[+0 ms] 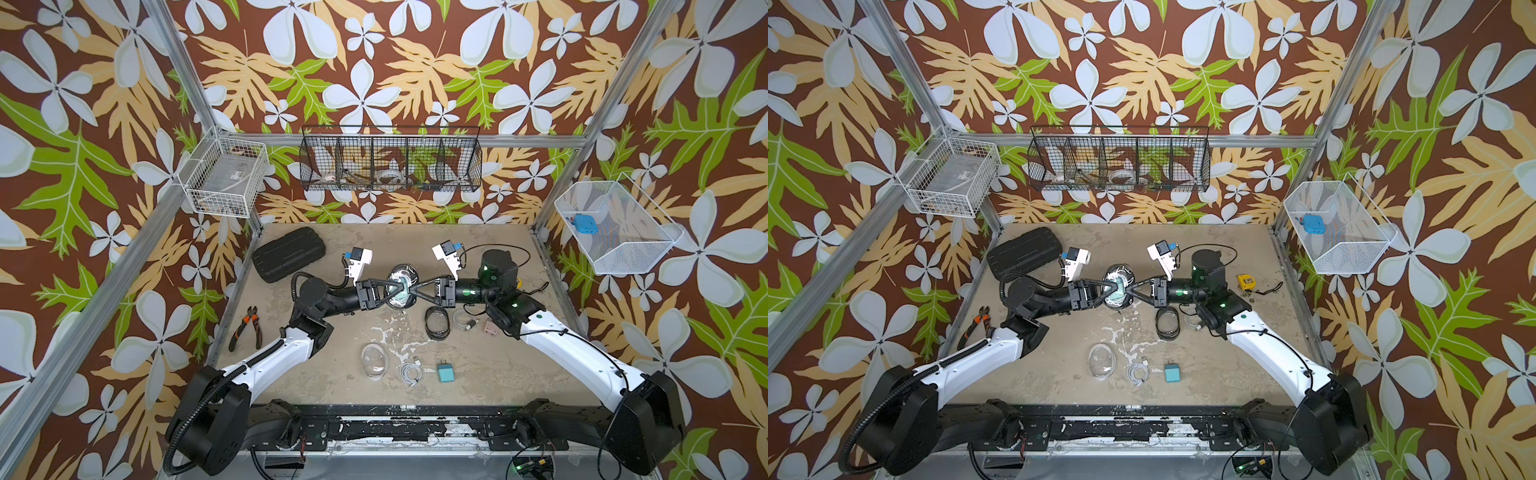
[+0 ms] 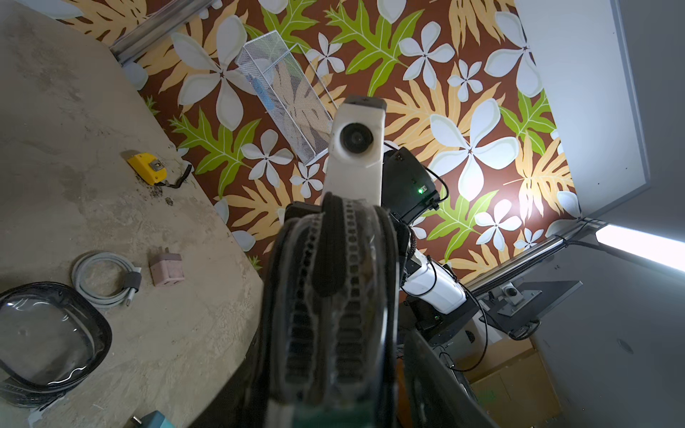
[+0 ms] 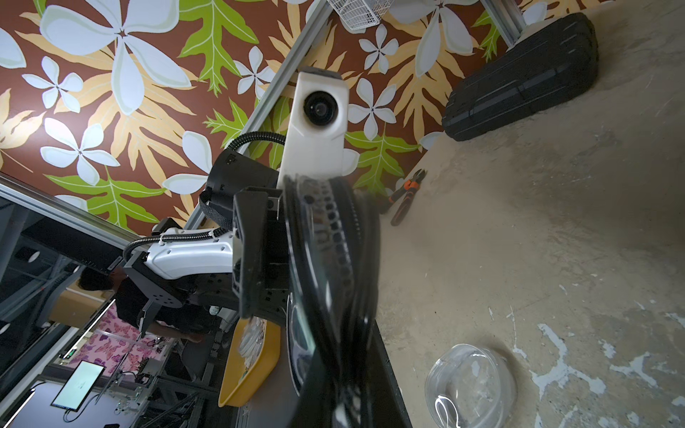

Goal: Pack away charging kits
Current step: Adjust the storage bag, then zip the zipper on the storage bag.

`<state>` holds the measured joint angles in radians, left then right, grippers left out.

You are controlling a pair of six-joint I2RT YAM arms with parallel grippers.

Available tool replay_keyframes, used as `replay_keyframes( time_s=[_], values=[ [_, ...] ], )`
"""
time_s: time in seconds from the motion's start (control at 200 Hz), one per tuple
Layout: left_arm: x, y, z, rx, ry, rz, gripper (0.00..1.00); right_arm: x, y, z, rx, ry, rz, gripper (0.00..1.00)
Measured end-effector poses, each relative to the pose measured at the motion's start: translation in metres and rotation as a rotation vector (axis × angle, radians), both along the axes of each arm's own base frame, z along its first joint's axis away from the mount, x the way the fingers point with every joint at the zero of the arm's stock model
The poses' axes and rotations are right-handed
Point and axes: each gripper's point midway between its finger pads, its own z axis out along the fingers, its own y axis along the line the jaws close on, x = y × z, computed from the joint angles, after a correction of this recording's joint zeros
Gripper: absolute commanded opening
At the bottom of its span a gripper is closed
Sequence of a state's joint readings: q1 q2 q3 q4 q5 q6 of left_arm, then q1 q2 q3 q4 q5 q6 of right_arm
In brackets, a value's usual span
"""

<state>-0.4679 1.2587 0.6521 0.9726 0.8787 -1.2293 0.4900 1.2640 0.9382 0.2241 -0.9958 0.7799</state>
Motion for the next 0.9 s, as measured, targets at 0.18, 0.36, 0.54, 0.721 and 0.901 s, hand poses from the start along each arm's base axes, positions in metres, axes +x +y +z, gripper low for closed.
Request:
replay_keyframes(
  time_s=[0.18,0.36,0.54,0.721,0.901],
  values=[
    [0.006,-0.001,0.003,0.008,0.015,0.017,0.28,0.002,0.002,0.006,0.013,-0.006,0.002,0.0],
    [0.012,-0.003,0.002,0.05,0.032,0.029,0.17,0.005,0.0,0.01,0.003,0.002,-0.024,0.18],
    [0.016,-0.002,0.0,0.059,0.087,0.042,0.16,0.004,-0.007,0.017,-0.052,-0.034,-0.078,0.29],
    [0.03,0.005,-0.011,0.047,0.235,0.122,0.13,-0.009,-0.019,0.029,-0.1,-0.152,-0.139,0.24],
    [0.043,0.018,-0.017,0.032,0.366,0.244,0.13,-0.025,0.002,0.028,-0.203,-0.289,-0.146,0.18]
  ],
)
